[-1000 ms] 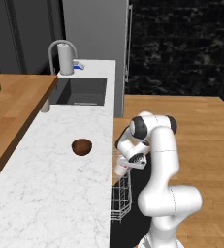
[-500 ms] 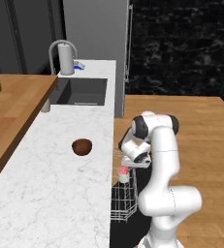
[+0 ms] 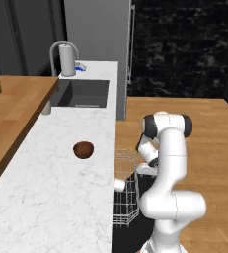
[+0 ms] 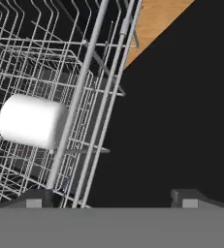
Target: Pick up the cup and bowl from the counter, place them in the dishwasher, and close the dishwasher door.
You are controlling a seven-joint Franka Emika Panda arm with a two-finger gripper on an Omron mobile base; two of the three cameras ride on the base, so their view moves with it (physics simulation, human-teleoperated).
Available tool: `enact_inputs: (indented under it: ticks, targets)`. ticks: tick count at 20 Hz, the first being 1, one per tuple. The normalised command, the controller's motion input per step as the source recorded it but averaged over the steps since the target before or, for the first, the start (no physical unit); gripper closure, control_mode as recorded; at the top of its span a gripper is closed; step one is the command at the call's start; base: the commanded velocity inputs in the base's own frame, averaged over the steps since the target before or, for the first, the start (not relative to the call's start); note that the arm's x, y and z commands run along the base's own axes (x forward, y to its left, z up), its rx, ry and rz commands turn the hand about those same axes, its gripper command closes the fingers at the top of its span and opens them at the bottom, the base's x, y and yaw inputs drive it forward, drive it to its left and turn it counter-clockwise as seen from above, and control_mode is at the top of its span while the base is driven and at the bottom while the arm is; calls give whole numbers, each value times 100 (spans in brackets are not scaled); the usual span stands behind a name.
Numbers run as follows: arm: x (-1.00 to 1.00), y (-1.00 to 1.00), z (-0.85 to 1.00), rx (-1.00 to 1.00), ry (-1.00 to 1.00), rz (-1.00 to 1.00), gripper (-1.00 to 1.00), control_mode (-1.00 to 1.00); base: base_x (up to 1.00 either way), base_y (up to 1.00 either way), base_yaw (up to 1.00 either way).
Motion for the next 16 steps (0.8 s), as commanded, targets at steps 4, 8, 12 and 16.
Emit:
enact_inputs:
  ticks: [4, 8, 12, 16]
  targets:
    - [-42, 0, 100, 15, -7, 0, -100, -100, 0, 0, 0]
    - [2, 16, 100, 9, -7, 0, -100, -100, 0, 0, 0]
    - [37, 19, 100, 8, 8, 0, -100, -100, 0, 0, 0]
    - [29, 4, 100, 9, 19, 0, -100, -100, 0, 0, 0]
